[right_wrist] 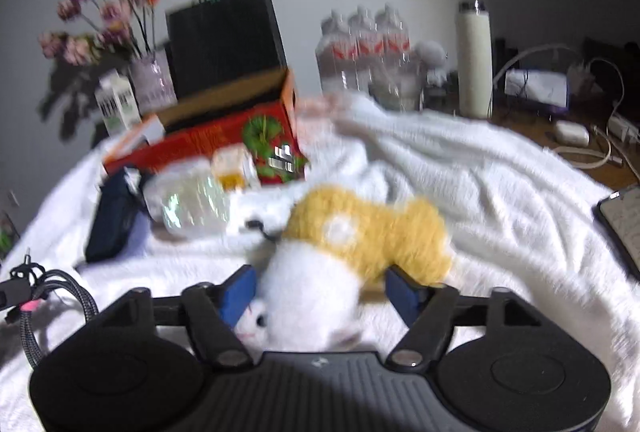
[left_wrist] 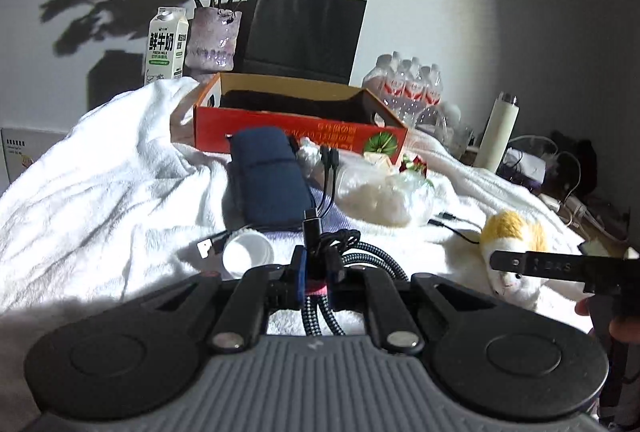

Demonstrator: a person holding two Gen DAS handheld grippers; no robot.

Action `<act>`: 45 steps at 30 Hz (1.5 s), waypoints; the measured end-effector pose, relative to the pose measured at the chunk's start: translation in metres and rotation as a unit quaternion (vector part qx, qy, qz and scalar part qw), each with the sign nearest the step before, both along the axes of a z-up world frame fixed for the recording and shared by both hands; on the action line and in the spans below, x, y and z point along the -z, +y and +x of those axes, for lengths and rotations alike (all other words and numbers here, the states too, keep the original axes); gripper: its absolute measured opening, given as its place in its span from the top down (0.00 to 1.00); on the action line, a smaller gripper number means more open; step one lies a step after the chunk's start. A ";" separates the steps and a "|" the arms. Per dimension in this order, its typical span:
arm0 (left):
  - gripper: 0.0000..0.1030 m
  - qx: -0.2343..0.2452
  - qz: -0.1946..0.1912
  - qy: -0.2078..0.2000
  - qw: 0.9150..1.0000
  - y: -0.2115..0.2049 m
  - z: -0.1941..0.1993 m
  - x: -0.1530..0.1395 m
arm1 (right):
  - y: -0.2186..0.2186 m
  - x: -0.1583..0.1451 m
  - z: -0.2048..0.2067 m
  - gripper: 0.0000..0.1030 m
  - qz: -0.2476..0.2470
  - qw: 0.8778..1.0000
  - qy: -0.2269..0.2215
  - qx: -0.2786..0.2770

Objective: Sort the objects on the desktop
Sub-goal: 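Grasp the yellow-white plush toy with the right tool while the left tool grasps the black braided cable, then lift and carry the plush toy and braided cable over the cardboard box with both tools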

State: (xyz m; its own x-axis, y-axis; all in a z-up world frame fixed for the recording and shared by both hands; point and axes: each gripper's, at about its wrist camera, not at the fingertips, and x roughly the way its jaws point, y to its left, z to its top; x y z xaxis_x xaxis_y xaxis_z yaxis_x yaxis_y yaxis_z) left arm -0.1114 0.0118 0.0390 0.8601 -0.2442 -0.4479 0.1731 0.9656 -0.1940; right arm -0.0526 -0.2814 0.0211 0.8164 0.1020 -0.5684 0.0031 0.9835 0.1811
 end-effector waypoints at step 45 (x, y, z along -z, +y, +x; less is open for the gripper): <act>0.90 -0.073 0.020 0.124 0.989 0.038 0.480 -0.045 | 0.130 -0.056 0.445 0.57 -0.043 0.983 0.117 -0.137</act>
State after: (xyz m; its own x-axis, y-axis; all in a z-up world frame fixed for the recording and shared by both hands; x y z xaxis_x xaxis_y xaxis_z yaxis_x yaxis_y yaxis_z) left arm 0.3682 0.0502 0.0836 0.7467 -0.1027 -0.6572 -0.0178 0.9846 -0.1740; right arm 0.3923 -0.1512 0.0766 0.6104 0.2434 -0.7538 -0.2329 0.9647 0.1228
